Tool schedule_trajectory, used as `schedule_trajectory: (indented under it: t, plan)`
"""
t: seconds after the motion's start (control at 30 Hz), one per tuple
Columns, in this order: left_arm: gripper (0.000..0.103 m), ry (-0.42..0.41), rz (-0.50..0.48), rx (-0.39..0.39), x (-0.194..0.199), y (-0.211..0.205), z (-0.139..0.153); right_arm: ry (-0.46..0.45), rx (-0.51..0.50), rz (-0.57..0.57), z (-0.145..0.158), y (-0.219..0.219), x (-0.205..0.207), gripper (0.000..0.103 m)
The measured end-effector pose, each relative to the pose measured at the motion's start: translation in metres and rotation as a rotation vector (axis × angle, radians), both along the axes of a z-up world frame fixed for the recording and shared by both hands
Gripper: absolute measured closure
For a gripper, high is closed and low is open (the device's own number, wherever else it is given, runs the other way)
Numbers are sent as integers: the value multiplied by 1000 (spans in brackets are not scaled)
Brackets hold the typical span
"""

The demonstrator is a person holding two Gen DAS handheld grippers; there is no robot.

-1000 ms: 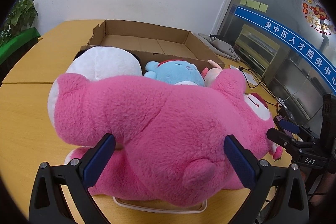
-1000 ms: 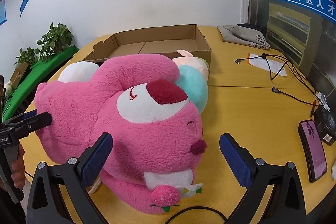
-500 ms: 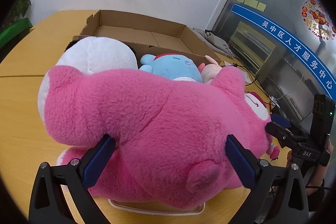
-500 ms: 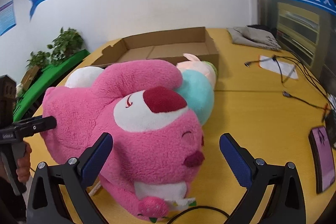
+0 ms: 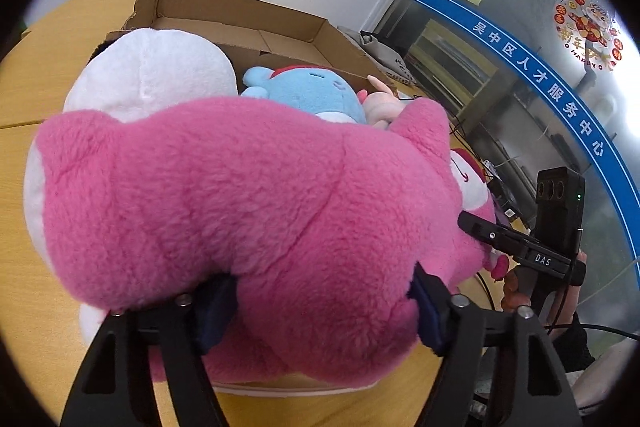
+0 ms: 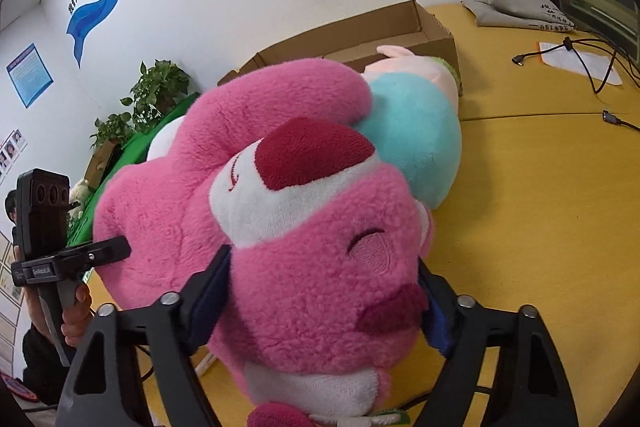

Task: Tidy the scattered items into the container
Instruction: 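Close the left gripper on the pink bear while the right gripper closes beside it, then lift the pink bear with both grippers and carry it over the cardboard box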

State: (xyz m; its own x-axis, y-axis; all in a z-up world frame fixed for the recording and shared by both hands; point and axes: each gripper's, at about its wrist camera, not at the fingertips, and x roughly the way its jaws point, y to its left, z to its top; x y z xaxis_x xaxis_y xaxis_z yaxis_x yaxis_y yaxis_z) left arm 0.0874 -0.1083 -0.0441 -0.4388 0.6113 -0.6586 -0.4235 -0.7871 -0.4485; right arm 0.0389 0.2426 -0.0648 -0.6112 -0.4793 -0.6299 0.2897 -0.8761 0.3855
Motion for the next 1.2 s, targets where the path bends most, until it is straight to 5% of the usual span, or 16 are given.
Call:
schedule_trajectory:
  t: [0.23, 0.5, 0.87, 1.03, 1.2]
  plan:
    - [39, 52, 28, 33, 15, -8, 23, 105, 28, 9, 36, -13, 28, 35]
    - [39, 221, 30, 6, -2, -8, 108, 273, 27, 18, 111, -23, 23, 38]
    - [39, 335, 30, -17, -140, 3, 206, 426, 32, 9, 218, -31, -96, 38]
    - [39, 306, 26, -34, -228, 16, 213, 410, 24, -19, 231, -26, -180, 38]
    - [39, 213, 35, -70, -314, 48, 193, 336, 25, -54, 213, -19, -272, 38]
